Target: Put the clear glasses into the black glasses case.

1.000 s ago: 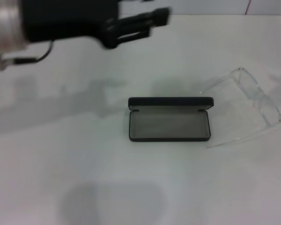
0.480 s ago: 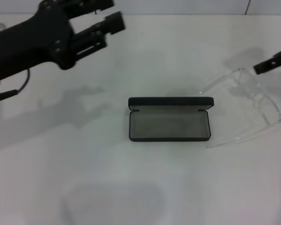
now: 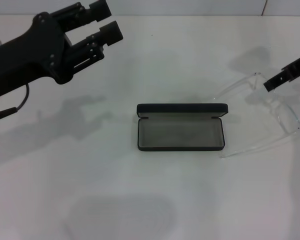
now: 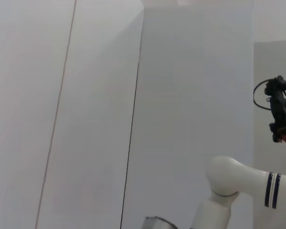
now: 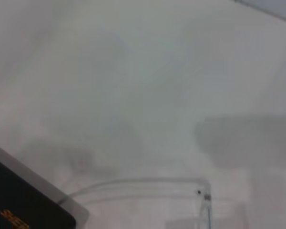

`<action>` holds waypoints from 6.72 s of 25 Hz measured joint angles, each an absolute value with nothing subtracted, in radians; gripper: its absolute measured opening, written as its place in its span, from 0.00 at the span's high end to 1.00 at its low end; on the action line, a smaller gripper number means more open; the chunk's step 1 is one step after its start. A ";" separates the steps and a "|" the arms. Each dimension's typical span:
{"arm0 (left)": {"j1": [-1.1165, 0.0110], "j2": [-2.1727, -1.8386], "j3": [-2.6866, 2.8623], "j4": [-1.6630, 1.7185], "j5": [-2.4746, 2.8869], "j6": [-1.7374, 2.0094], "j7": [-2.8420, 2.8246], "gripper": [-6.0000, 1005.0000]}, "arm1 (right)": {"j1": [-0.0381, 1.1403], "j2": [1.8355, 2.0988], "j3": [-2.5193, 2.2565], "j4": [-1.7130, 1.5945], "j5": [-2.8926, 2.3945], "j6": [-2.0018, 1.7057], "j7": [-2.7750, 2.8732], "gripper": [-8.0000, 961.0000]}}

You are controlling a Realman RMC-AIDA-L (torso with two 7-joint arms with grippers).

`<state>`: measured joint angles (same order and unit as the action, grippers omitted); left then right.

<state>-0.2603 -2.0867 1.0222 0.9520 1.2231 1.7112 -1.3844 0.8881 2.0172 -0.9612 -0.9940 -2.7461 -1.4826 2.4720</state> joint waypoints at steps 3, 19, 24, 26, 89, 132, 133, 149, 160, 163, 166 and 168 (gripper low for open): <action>-0.274 -2.086 1.023 0.924 1.222 1.715 -1.378 0.51 | 0.894 2.018 -0.987 -0.946 -2.751 -1.451 2.475 0.28; -0.301 -2.086 1.031 0.838 1.236 1.718 -1.344 0.52 | 0.927 2.017 -1.038 -0.804 -2.755 -1.358 2.477 0.33; -0.301 -2.088 1.031 0.836 1.232 1.718 -1.343 0.52 | 0.922 2.017 -1.042 -0.803 -2.755 -1.358 2.487 0.36; -0.301 -2.088 1.031 0.836 1.230 1.718 -1.343 0.52 | 0.920 2.017 -1.044 -0.803 -2.755 -1.361 2.490 0.39; -0.451 -2.093 1.142 0.608 1.071 1.908 -1.259 0.79 | 0.579 2.019 -1.086 -1.004 -1.617 -1.551 1.789 0.87; -0.504 -2.097 1.197 0.512 1.094 1.745 -1.262 0.93 | 0.610 2.022 -1.129 -0.947 -1.546 -1.631 1.727 0.87; -0.504 -2.097 1.201 0.512 1.094 1.745 -1.261 0.93 | 0.608 2.022 -1.129 -0.946 -1.543 -1.631 1.727 0.87; -0.503 -2.098 1.219 0.515 1.077 1.797 -1.252 0.93 | 0.601 2.021 -1.129 -0.924 -1.544 -1.618 1.720 0.87; -0.500 -2.100 1.243 0.511 1.073 1.753 -1.237 0.93 | 0.618 2.025 -1.129 -0.905 -1.539 -1.614 1.717 0.87; -0.500 -2.100 1.243 0.511 1.073 1.750 -1.236 0.93 | 0.619 2.025 -1.129 -0.905 -1.539 -1.614 1.716 0.87; -0.500 -2.100 1.242 0.510 1.072 1.746 -1.236 0.93 | 0.621 2.026 -1.131 -0.905 -1.537 -1.614 1.716 0.87; -0.501 -2.100 1.243 0.505 1.072 1.745 -1.234 0.93 | 0.621 2.026 -1.135 -0.905 -1.533 -1.614 1.716 0.87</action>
<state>-0.5011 -2.1000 1.2425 0.5049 1.0721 1.7454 -1.2335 0.6209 2.0259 -1.1348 -0.9050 -1.5335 -1.6143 1.7165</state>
